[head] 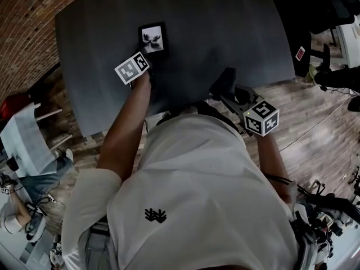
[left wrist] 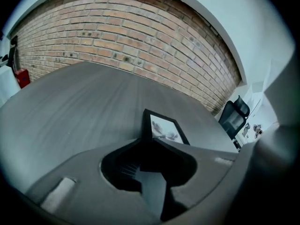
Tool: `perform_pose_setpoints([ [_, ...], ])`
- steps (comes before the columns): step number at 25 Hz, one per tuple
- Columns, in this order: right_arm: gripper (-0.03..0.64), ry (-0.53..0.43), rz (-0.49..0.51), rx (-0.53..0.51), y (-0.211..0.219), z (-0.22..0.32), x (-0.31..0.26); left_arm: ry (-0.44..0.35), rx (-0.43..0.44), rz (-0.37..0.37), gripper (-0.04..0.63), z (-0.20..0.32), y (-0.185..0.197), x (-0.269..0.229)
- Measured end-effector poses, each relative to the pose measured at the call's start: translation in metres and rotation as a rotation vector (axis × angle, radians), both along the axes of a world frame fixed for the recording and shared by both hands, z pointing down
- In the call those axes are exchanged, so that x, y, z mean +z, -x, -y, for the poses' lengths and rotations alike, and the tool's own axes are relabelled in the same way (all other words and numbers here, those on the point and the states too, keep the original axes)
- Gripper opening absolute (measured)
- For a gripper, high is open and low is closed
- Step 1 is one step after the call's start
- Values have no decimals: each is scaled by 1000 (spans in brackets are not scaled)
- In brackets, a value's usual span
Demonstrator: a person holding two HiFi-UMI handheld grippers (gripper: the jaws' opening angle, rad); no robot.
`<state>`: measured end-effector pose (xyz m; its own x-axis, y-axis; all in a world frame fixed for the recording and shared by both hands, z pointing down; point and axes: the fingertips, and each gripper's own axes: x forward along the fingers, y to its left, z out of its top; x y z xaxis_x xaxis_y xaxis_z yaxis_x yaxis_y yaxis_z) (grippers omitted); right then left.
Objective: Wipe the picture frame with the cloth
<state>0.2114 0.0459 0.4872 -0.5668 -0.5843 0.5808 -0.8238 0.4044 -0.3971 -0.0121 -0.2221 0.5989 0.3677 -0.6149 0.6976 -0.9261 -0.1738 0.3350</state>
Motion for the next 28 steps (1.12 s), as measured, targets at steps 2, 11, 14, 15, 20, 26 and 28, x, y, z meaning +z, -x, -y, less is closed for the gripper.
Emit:
perform_pose_setpoints([
  [2,143,5,5,-9,-14,5,3,5,-9,22,78,1,-2,7],
  [11,143,7,37,-132,-65,44,20,-16,9,165,83,-5,-11,7],
  [14,143,5,61,-215,-65,59,30,-60,33,158,86,-24,-15,-19],
  [15,143,8,72,-245,-61,61,34,-68,41,143,86,-38,-14,-27],
  [20,143,-9,95,-317,-35,72,40,-65,165,-1,83,-115,-17,-68],
  [26,143,-69,65,-370,28,47,20,-54,367,-196,15,-203,-23,-113],
  [28,143,-76,37,-383,51,29,18,-69,439,-236,12,-231,-19,-130],
])
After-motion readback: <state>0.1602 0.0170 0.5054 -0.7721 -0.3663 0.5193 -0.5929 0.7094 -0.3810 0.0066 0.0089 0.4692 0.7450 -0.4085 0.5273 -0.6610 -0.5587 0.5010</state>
